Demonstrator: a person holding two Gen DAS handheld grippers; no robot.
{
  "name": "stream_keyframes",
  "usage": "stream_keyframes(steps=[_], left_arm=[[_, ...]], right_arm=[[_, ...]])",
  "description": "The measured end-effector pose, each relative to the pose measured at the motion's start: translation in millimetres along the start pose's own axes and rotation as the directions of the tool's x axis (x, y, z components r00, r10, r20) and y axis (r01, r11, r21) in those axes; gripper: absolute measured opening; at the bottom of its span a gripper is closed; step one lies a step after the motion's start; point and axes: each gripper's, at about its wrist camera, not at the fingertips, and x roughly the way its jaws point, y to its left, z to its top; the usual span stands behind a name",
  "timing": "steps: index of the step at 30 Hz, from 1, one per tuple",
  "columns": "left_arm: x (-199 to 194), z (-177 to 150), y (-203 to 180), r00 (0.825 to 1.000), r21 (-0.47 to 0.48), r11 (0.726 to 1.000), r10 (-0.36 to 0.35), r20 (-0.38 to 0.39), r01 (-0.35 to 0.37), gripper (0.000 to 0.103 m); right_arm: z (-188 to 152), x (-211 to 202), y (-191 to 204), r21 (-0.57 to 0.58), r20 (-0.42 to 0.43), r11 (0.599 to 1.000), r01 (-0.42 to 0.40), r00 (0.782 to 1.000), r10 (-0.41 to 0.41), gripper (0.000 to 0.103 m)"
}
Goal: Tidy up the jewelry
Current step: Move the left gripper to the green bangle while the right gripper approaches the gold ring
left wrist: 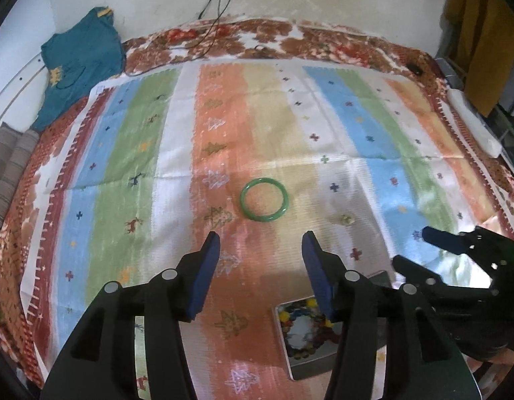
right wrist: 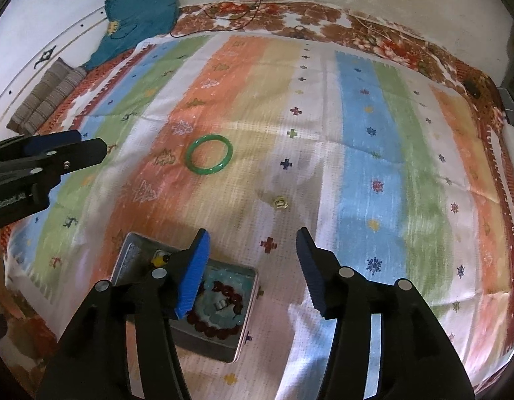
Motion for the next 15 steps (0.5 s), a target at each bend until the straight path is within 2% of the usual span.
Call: stream_keyframes(steps=[6, 15], left_arm=[[21.4, 7.7, 3.8, 0.999, -0.003, 0.999, 0.034, -0.026, -0.034, 0.053], [46.7, 17.1, 7.4, 0.997, -0.03, 0.999, 0.043, -0.065, -0.045, 0.057]], right_arm=[[2.4, 13.4, -2.1, 0.011, -0.033, 1.0, 0.018, 0.999, -0.018, 0.058], [8.2, 25.2, -7.6, 0.027, -0.041, 0.999, 0.041, 0.998, -0.039, 0.06]])
